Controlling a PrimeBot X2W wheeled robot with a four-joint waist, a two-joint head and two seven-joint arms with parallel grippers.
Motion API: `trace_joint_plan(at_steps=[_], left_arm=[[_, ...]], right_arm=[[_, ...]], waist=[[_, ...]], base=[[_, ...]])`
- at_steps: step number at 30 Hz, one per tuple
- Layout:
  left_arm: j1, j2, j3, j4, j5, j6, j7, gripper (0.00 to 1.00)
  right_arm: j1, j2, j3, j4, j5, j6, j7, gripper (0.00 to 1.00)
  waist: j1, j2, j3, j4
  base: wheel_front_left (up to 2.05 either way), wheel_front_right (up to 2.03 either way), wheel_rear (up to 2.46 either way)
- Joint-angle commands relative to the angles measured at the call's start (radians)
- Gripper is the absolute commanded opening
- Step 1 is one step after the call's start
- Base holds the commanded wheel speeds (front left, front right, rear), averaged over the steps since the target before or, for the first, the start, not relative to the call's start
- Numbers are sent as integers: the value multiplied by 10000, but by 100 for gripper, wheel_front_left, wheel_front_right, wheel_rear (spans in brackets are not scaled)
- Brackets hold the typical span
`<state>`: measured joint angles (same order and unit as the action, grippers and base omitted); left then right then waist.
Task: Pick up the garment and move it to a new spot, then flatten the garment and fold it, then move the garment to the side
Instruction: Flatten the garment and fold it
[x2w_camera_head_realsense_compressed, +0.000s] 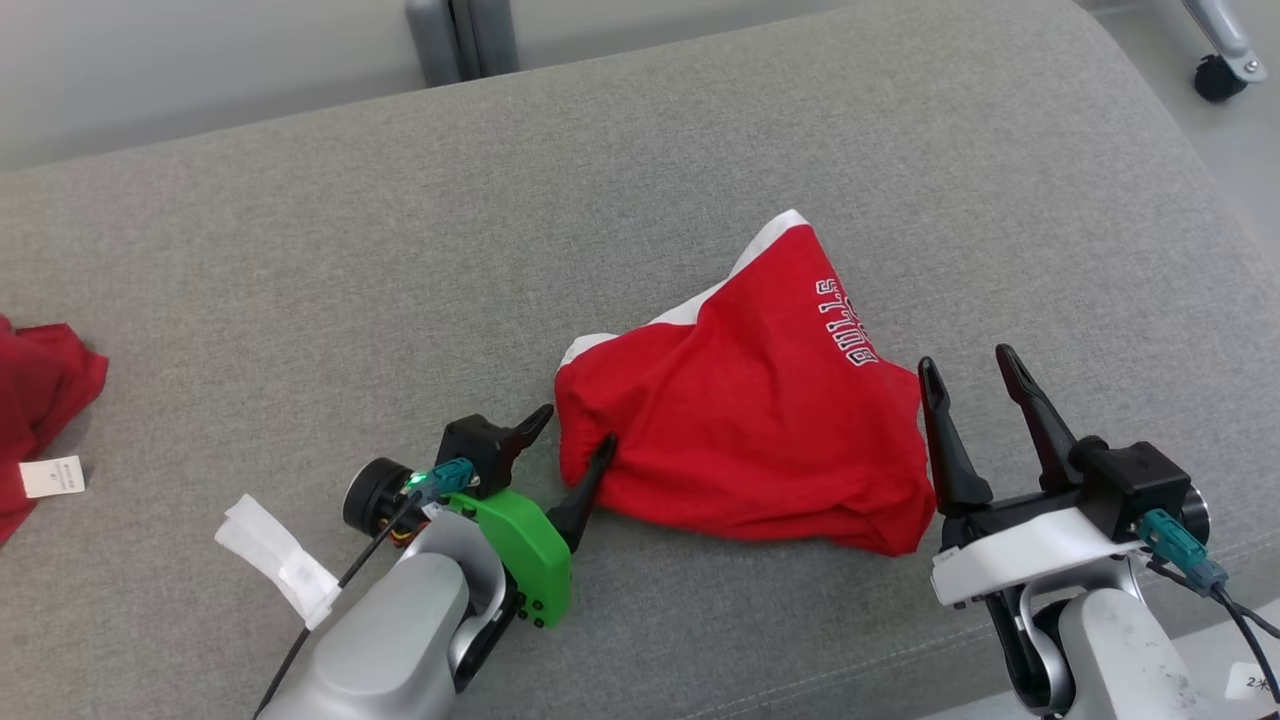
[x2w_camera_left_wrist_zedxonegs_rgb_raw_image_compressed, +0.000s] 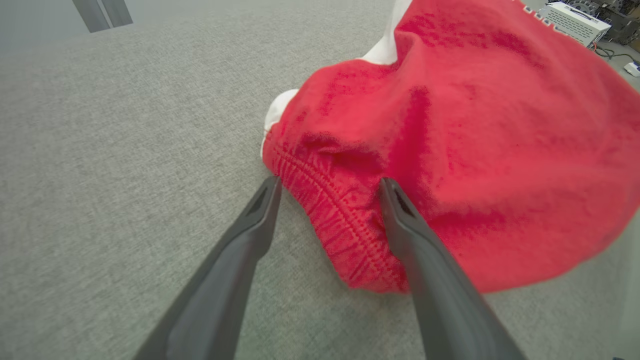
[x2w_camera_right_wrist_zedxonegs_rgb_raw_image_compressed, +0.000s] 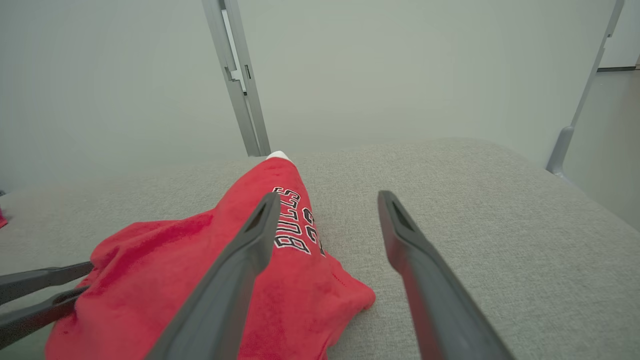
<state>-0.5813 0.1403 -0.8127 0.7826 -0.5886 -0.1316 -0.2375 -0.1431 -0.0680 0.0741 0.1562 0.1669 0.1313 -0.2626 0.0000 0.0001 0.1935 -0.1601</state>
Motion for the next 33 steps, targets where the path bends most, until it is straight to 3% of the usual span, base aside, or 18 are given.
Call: trace_joint_plan(at_steps=[1,6,7,8,9,15,24,29,33], left_arm=[[-204,-40,-147,134,-193,20,-28,100],[-386,-268,-843,651,-930,20,28,100],[-381,-314,-1037,751,-1081,20,89,50],[-422,-335,-1171,783,-1187,20,62,21],[-513,-346,-1235,809,-1322,20,-8,0],[-1054,71,-758,912,-1696,20,-282,0],[-553,960,2598,-1456,-193,603,-277,0],[591,811,3916,-2832,918,523,-276,0],[1534,387,4223,-3041,1364,309,-269,0]], right_arm=[[-127,30,-26,-15,35,-11,-32,100],[-221,41,-84,-3,24,-11,-32,100],[-220,48,-77,0,8,-11,-32,100],[-235,57,-59,-53,4,-11,-32,100],[-228,60,-63,-81,4,-11,-32,100],[1,14,-238,-49,-55,-11,-32,100],[188,-55,-278,-17,-93,-11,-32,100],[381,-49,-228,60,-86,-11,-33,100],[450,-29,-180,152,-38,-11,-33,100]], waist=[[0,-1,207,-185],[0,-1,269,-242],[0,-1,260,-251],[0,-1,252,-255],[0,-1,234,-254],[0,-1,-4,-8],[0,-1,-416,737],[0,-1,-665,1145],[0,-1,-815,1373]], base=[[0,0,0],[0,0,0],[0,0,0],[0,0,0],[0,0,0],[0,0,0],[0,0,0],[0,0,0],[0,0,0]])
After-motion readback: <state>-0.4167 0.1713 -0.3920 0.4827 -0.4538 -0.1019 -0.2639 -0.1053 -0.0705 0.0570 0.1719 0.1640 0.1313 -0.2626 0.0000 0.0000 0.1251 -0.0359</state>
